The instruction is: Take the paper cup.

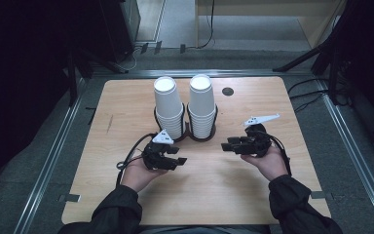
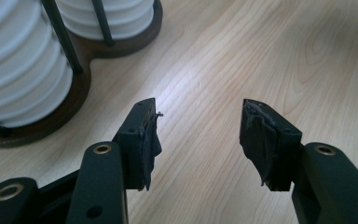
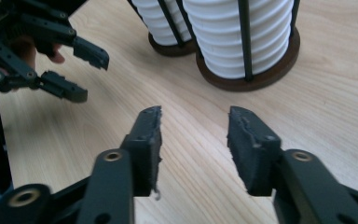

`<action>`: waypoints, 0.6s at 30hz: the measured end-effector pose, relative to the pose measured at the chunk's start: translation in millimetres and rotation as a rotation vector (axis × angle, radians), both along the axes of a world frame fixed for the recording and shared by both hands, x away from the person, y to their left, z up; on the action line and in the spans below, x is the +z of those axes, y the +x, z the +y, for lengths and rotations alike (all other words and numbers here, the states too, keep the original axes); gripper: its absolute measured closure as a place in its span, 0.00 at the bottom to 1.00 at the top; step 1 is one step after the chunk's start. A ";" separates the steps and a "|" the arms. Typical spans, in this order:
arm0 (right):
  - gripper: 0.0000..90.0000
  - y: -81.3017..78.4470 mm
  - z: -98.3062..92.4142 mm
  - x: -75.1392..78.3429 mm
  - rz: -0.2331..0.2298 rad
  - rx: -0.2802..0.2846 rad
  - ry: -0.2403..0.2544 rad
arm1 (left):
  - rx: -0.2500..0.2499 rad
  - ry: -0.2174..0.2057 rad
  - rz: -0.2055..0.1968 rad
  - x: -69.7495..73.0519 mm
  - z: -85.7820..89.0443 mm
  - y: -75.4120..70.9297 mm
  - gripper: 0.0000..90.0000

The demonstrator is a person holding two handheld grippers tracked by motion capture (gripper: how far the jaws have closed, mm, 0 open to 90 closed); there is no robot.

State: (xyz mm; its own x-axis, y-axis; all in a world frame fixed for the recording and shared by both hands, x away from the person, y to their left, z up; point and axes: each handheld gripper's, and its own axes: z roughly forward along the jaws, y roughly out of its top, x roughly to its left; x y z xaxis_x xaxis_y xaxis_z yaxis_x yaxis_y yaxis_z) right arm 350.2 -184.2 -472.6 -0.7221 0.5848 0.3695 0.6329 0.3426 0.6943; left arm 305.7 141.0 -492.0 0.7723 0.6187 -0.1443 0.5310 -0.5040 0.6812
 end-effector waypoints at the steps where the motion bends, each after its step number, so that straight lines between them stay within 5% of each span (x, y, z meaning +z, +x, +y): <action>1: 0.62 0.0 0.0 0.0 0.000 0.000 0.000 | 0.000 0.000 0.000 0.0 0.0 0.0 0.53; 3: 0.67 -1.0 -0.6 0.6 -0.007 -0.029 -0.049 | 0.029 -0.008 0.043 1.2 1.8 2.5 0.56; 7: 0.66 -1.3 -0.4 1.8 -0.014 -0.038 -0.029 | 0.026 -0.009 0.048 3.5 3.5 1.3 0.63; 11: 0.60 -5.5 3.6 -1.1 -0.114 0.016 -0.079 | -0.008 -0.022 0.034 4.2 2.4 2.7 0.65; 15: 0.60 -2.7 4.7 -0.1 -0.062 0.004 -0.071 | -0.044 0.008 -0.007 5.6 3.8 -0.9 0.63; 18: 0.60 -2.6 4.9 0.2 -0.091 0.006 -0.068 | -0.038 0.005 -0.002 7.3 5.9 -1.8 0.66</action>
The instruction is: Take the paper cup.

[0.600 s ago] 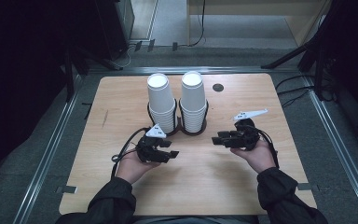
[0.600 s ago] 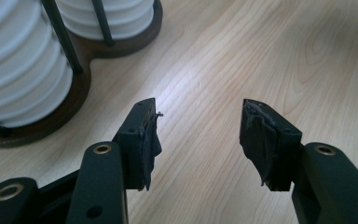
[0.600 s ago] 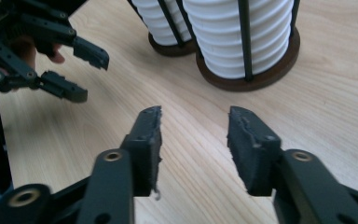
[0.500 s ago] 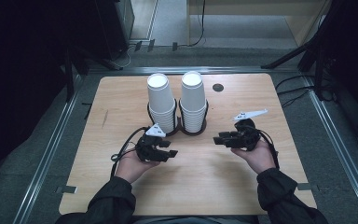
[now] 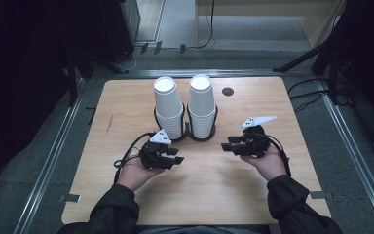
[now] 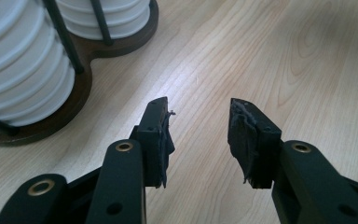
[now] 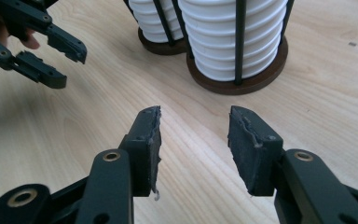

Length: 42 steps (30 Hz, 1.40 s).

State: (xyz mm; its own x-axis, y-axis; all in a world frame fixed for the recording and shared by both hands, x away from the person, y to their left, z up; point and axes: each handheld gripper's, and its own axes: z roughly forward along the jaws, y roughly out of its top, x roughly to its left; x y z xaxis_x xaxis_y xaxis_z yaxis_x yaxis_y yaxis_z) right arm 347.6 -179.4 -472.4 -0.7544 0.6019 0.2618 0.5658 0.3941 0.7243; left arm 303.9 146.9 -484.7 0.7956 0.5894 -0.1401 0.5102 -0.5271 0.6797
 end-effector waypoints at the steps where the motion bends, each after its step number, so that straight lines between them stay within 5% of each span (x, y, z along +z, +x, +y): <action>1: 0.60 0.0 0.0 0.0 0.000 0.000 0.000 | 0.007 -0.009 0.005 0.3 0.5 0.4 0.66; 25: 0.44 2.5 -2.9 1.1 -0.033 0.069 -0.055 | 0.015 -0.024 -0.016 7.1 1.5 0.0 0.69; 33: 0.40 11.8 -2.5 7.8 -0.065 0.038 -0.073 | 0.062 -0.056 -0.016 9.9 -8.2 5.7 0.81; 39: 0.40 18.7 -6.7 16.0 -0.072 0.031 -0.064 | 0.075 -0.028 -0.102 14.4 -13.6 8.0 0.84; 42: 0.40 27.0 -8.5 17.0 -0.049 0.015 -0.075 | 0.108 -0.022 -0.055 19.1 -14.0 15.5 0.92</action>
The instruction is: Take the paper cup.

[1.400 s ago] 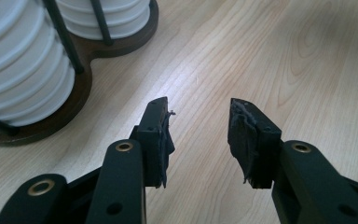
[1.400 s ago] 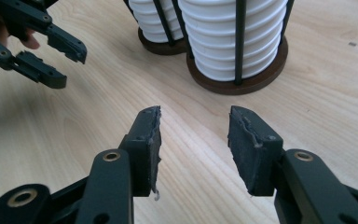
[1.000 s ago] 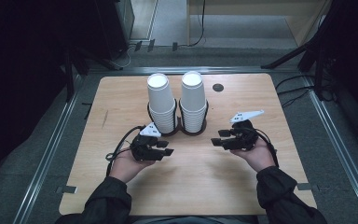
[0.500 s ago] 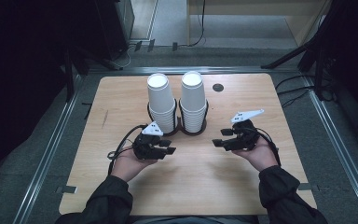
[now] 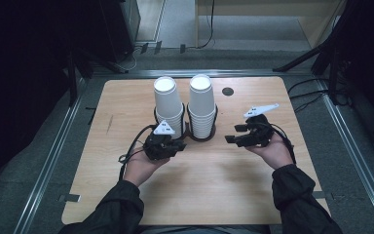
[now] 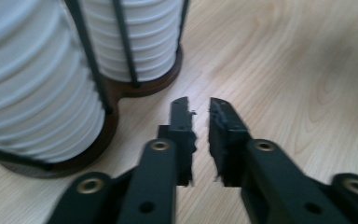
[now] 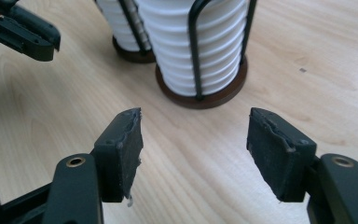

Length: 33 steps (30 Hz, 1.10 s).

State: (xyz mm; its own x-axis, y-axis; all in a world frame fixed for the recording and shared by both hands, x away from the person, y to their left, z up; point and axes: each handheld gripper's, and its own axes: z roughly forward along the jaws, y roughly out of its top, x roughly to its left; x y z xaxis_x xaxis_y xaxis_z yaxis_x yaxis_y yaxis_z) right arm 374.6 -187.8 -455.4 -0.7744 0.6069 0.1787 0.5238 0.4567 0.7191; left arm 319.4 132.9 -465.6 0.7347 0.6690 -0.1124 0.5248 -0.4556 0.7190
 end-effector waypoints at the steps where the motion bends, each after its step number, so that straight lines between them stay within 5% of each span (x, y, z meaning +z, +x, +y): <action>1: 0.40 1.4 0.1 2.8 -0.001 -0.004 0.003 | 0.007 0.007 -0.005 4.4 -3.0 2.6 0.94; 4: 0.39 6.9 2.9 13.2 -0.007 0.001 0.024 | 0.011 0.024 -0.006 8.8 -9.5 6.7 0.97; 7: 0.41 15.3 8.0 23.3 -0.015 0.005 -0.010 | 0.031 0.072 -0.009 17.9 -20.5 10.8 1.00; 11: 0.41 22.4 8.9 32.9 -0.025 -0.003 0.012 | 0.059 0.011 0.006 30.6 -25.6 20.5 1.00; 19: 0.44 36.8 19.3 65.0 -0.040 0.008 0.054 | 0.111 0.040 -0.007 39.0 -41.7 32.9 1.00; 22: 0.41 42.2 22.9 75.5 -0.046 -0.008 0.090 | 0.122 -0.004 0.004 40.6 -42.4 36.9 1.00; 28: 0.38 53.0 34.9 93.0 -0.056 0.040 0.113 | 0.127 0.034 -0.004 39.8 -47.1 39.7 0.99; 33: 0.33 55.8 48.5 105.5 -0.073 0.072 0.079 | 0.126 0.009 -0.005 39.2 -46.4 43.5 0.99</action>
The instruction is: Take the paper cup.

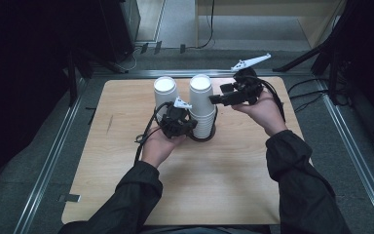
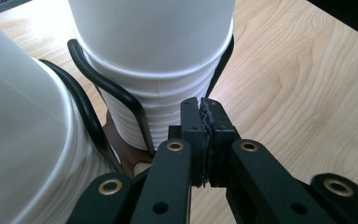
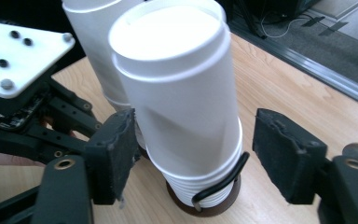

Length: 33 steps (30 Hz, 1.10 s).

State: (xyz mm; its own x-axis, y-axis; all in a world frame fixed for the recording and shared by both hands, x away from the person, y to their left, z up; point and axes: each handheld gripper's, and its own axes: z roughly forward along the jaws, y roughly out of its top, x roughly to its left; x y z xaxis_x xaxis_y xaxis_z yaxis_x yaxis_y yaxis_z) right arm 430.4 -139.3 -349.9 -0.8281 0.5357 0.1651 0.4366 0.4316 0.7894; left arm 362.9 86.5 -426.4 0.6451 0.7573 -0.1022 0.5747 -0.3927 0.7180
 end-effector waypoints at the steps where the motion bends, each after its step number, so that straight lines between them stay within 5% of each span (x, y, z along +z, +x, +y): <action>1: 0.32 -0.6 3.6 2.5 -0.013 0.004 -0.014 | 0.002 0.006 0.002 -0.5 -0.8 1.1 0.99; 15: 0.25 17.9 56.2 18.6 -0.039 0.038 -0.123 | 0.007 -0.004 -0.014 -4.8 1.0 5.1 0.98; 20: 0.26 23.8 63.7 16.5 -0.023 0.029 -0.113 | 0.010 -0.009 -0.024 -5.0 -0.5 5.3 0.98; 22: 0.29 19.4 67.9 18.7 -0.082 0.035 -0.147 | 0.013 -0.017 -0.029 -4.2 0.1 5.2 0.98; 33: 0.30 21.2 69.3 26.1 -0.062 0.035 -0.155 | 0.025 -0.040 -0.032 -9.2 6.6 8.0 0.97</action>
State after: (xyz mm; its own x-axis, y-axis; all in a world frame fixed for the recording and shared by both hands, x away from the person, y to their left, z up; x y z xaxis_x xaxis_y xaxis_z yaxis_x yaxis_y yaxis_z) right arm 451.6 -70.1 -323.8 -0.8530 0.5211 0.0306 0.3712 0.5644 0.7373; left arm 370.9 93.1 -435.6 0.6293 0.7690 -0.1121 0.5604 -0.3491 0.7510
